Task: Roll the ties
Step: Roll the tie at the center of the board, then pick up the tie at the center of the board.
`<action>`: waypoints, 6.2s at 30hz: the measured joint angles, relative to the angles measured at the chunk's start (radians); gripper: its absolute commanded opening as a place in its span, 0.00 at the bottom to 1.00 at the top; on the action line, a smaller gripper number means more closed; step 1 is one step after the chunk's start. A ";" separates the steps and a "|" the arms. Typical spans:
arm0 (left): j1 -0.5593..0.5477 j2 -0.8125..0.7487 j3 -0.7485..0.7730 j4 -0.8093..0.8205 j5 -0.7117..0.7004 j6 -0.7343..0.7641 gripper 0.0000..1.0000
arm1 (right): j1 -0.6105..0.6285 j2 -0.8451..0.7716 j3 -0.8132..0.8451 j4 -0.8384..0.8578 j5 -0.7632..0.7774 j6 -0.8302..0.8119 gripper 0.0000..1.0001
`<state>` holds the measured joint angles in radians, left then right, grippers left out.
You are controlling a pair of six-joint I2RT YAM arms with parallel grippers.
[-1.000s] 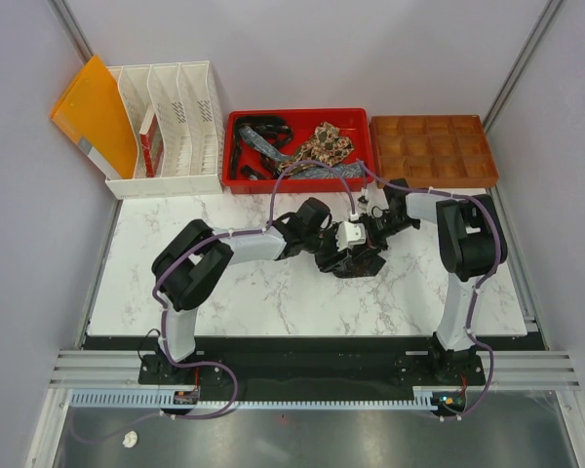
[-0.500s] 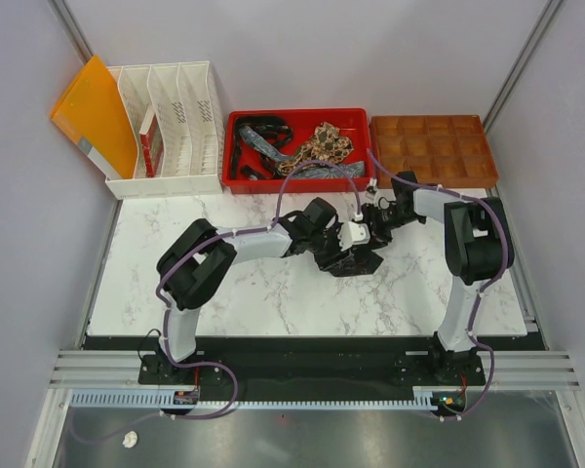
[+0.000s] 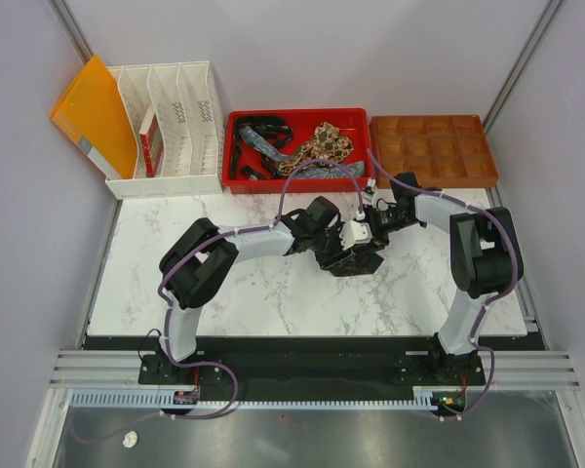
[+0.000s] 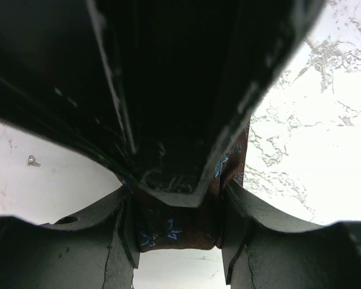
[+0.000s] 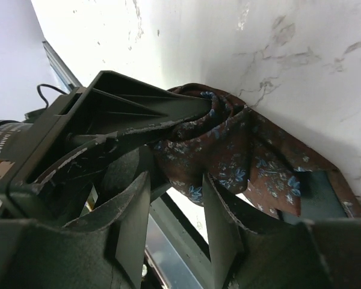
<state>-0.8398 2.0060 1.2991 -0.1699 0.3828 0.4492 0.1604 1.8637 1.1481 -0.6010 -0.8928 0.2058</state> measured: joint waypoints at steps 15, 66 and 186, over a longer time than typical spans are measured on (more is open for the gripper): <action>-0.006 0.005 0.016 -0.024 -0.017 -0.002 0.66 | 0.012 0.032 -0.003 -0.016 0.038 -0.068 0.00; -0.034 0.008 -0.022 0.195 0.076 0.042 0.60 | -0.010 0.130 0.104 -0.197 0.248 -0.220 0.00; 0.014 -0.190 -0.101 -0.082 -0.002 -0.076 1.00 | -0.100 -0.186 -0.280 0.423 0.163 0.324 0.00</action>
<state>-0.8257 1.8156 1.1984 -0.2523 0.3809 0.3729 0.0605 1.6779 0.8684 -0.1776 -0.7303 0.5301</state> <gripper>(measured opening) 0.994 0.111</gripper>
